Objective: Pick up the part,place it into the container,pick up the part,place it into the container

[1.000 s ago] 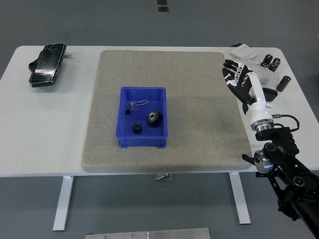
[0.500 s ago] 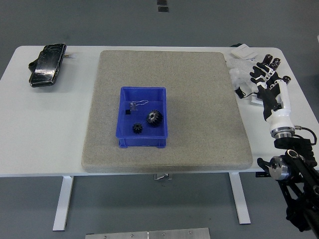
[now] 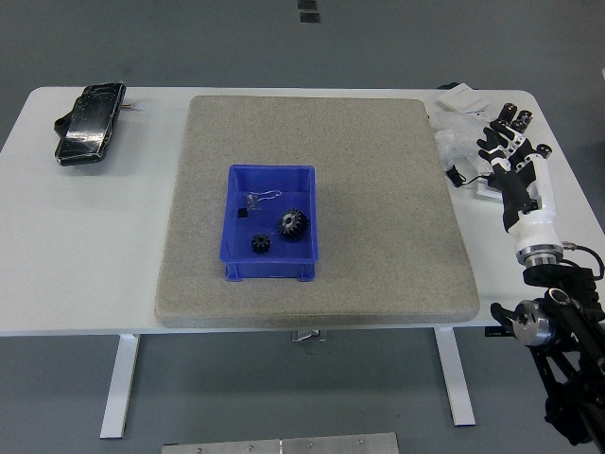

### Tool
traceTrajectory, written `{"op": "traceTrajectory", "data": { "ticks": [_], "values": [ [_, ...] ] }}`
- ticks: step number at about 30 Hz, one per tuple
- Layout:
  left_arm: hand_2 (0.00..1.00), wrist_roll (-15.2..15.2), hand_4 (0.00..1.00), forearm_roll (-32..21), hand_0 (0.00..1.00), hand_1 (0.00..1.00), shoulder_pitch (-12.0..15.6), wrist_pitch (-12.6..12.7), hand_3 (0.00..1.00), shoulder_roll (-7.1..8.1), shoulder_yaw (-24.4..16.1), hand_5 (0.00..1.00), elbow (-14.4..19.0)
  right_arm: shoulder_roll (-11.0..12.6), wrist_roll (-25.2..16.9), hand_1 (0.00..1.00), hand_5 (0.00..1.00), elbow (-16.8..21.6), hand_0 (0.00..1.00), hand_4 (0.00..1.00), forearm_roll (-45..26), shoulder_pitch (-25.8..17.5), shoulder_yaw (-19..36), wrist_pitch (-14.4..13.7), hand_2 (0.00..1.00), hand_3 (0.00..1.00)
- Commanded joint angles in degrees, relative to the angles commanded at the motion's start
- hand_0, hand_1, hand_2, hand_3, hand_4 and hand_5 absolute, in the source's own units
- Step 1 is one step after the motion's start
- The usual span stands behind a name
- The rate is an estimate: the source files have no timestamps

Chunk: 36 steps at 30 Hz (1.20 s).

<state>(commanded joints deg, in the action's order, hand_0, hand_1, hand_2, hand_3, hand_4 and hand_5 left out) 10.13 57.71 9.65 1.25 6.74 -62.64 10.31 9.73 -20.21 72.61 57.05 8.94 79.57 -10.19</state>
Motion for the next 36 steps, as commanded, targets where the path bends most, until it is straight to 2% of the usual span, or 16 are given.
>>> {"op": "traceTrajectory", "data": {
  "ticks": [8, 36],
  "values": [
    [0.564, 0.0, 0.681, 0.2, 0.643, 0.568, -0.3, 0.0, 0.609, -0.01, -0.2, 0.255, 0.0, 0.3, 0.2, 0.737, 0.440, 1.4, 0.800, 0.726, 0.9, -0.2, 1.8, 0.0, 0.758, 0.707],
    [0.564, 0.1, 0.680, 0.7, 0.642, 0.566, -0.1, 0.0, 0.609, -0.22, -0.6, 0.249, 0.0, 0.4, 0.7, 0.735, 0.442, 0.6, 0.800, 0.728, 1.6, -0.2, 2.5, 0.0, 0.758, 0.705]
  ]
}}
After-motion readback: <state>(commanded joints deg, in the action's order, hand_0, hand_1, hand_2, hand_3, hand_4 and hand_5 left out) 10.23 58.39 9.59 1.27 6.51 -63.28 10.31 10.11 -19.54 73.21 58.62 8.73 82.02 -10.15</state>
